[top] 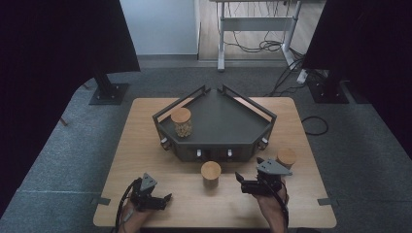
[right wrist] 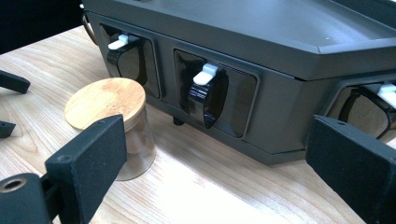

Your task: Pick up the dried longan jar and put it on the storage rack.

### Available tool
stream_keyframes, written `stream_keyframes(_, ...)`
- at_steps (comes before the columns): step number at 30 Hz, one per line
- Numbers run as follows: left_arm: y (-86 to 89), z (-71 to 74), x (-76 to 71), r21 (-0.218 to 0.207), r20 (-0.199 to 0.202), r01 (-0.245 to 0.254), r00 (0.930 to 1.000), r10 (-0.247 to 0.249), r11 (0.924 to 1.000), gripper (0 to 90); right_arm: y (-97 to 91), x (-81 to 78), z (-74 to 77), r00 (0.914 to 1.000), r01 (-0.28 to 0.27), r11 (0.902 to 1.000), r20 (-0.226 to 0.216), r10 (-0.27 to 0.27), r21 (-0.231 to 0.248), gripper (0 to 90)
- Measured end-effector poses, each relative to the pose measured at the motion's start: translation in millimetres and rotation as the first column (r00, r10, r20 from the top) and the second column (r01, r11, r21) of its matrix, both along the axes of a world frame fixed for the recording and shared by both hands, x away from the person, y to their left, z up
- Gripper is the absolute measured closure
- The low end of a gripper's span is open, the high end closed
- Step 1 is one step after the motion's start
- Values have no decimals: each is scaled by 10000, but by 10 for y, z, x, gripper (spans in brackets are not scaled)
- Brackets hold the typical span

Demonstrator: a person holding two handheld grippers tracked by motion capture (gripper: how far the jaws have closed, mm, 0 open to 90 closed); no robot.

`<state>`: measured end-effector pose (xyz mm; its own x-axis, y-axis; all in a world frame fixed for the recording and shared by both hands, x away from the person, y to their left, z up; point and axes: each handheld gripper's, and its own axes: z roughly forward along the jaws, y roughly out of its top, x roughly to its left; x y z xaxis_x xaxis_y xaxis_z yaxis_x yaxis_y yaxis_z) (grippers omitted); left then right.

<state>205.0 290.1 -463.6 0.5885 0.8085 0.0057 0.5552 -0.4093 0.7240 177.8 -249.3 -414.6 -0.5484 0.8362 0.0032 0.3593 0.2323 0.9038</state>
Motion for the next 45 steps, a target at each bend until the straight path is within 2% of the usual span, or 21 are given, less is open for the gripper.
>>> stream_keyframes(45, 2, 0, 2, 1, -1, 52, 10000, -52, 10000, 22, 187, 44, -23, 9993, -369, 9991, 100, 367, 221, 53)
